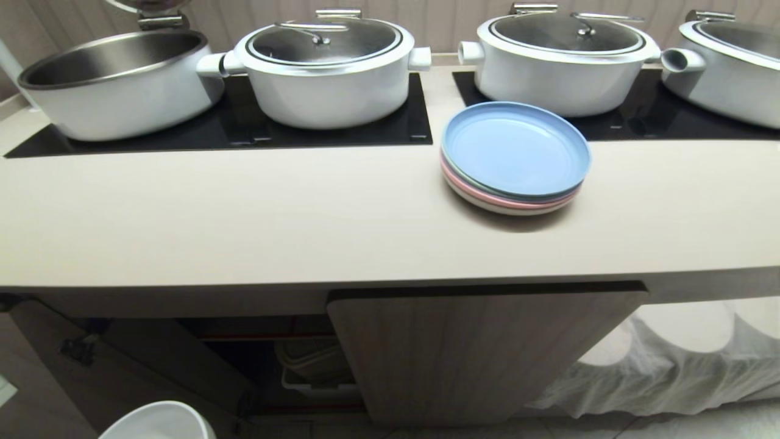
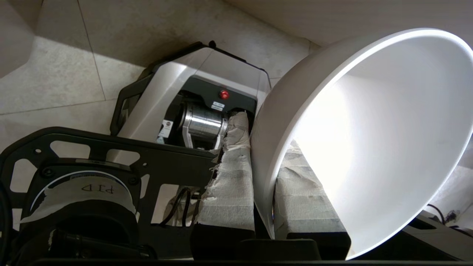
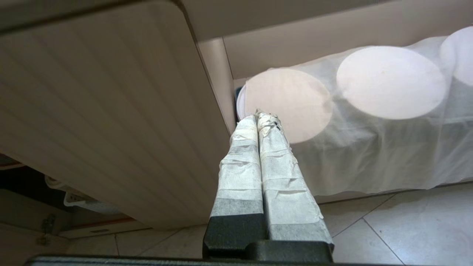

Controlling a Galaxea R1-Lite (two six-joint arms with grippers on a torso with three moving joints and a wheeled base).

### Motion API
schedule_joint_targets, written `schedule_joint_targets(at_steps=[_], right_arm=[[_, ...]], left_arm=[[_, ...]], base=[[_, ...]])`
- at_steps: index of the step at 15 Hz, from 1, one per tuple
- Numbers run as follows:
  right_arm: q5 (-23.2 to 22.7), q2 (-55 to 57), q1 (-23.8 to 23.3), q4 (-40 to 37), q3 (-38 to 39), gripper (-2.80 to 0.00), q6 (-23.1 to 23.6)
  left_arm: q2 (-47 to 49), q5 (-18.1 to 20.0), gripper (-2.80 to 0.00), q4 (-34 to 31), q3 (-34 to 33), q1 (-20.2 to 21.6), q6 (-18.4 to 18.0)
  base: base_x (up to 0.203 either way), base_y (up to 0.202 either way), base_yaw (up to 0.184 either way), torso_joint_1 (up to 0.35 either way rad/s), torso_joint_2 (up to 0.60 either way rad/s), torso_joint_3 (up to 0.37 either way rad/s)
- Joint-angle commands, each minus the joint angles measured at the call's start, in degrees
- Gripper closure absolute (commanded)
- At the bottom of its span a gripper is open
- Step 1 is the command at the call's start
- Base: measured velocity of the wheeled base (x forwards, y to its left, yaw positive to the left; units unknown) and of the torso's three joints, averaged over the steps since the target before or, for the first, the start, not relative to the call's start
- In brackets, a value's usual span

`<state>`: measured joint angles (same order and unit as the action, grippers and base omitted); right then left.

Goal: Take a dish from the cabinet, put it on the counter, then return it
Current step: Place it on the table

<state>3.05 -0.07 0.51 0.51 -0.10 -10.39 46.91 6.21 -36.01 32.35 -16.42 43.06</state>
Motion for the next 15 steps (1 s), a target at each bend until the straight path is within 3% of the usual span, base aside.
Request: schedule_joint_targets(at_steps=[1,8,15], right_arm=[[0.0,0.1,0.0,0.0,0.0,0.0,-0.1],[0.0,0.1,0.0,0.0,0.0,0.0,-0.1],[0.0,0.1,0.0,0.0,0.0,0.0,-0.1]], left_arm=[[0.1,0.0,0.0,-0.2,0.0,0.0,0.3],[0.1,0.0,0.0,-0.2,0.1,0.0,0.3],[0.0,0.0,0.0,-0.2,0.4,0.0,0.3]], base=[[0.0,0.0,0.0,0.257,-0.56,-0.302],[0.0,0.0,0.0,0.271,-0.57,-0.305],[0.0,0.0,0.0,0.181,-0.37,-0.191]])
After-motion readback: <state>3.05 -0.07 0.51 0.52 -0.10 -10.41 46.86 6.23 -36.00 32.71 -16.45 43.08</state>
